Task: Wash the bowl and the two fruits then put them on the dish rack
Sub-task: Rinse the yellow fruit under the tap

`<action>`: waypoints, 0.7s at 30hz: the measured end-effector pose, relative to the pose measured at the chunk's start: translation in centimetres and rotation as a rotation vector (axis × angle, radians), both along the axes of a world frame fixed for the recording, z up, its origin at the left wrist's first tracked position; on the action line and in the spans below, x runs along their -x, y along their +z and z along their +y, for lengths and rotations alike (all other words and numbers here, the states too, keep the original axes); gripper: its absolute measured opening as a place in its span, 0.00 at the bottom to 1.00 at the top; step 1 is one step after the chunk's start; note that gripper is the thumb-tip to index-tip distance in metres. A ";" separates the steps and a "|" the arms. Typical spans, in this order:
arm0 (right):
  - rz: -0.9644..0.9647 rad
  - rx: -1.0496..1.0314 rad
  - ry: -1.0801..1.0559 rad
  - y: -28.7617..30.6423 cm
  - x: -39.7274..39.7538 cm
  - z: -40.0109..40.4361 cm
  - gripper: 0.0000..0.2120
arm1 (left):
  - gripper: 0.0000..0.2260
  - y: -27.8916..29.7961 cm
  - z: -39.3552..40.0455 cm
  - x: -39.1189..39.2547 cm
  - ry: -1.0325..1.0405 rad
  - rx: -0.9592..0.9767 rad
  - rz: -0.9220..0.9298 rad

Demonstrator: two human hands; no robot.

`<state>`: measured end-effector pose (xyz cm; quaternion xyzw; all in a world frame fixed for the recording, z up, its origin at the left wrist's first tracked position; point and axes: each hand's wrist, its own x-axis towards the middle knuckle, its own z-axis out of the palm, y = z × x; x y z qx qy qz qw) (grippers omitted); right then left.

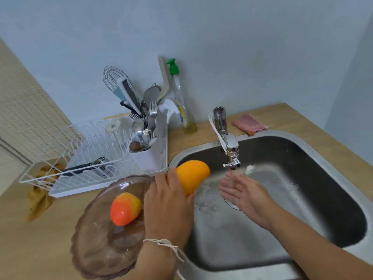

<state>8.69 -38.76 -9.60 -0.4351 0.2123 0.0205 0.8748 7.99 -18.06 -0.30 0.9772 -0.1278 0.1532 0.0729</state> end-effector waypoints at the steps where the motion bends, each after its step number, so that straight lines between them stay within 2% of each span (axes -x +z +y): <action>1: 0.060 -0.013 -0.009 0.0 0.0 0.3 0.15 | 0.34 1.0 1.6 0.2 0.048 0.003 0.012; 5: 0.176 -0.049 -0.044 -0.2 0.1 0.4 0.17 | 0.35 3.1 7.2 0.4 0.214 0.021 0.091; 9: 0.218 -0.123 -0.054 0.0 0.0 0.3 0.21 | 0.36 2.1 10.6 0.3 0.293 -0.022 0.164; 15: 0.213 -0.182 -0.070 0.3 -0.6 0.9 0.22 | 0.38 2.0 11.0 -0.7 0.342 -0.042 0.238; 17: 0.208 -0.194 -0.102 0.4 -0.6 0.3 0.22 | 0.41 2.1 11.5 -0.8 0.314 -0.039 0.293; 21: 0.200 -0.211 -0.093 0.2 -0.6 -0.1 0.23 | 0.48 2.3 11.5 0.1 0.248 -0.176 0.380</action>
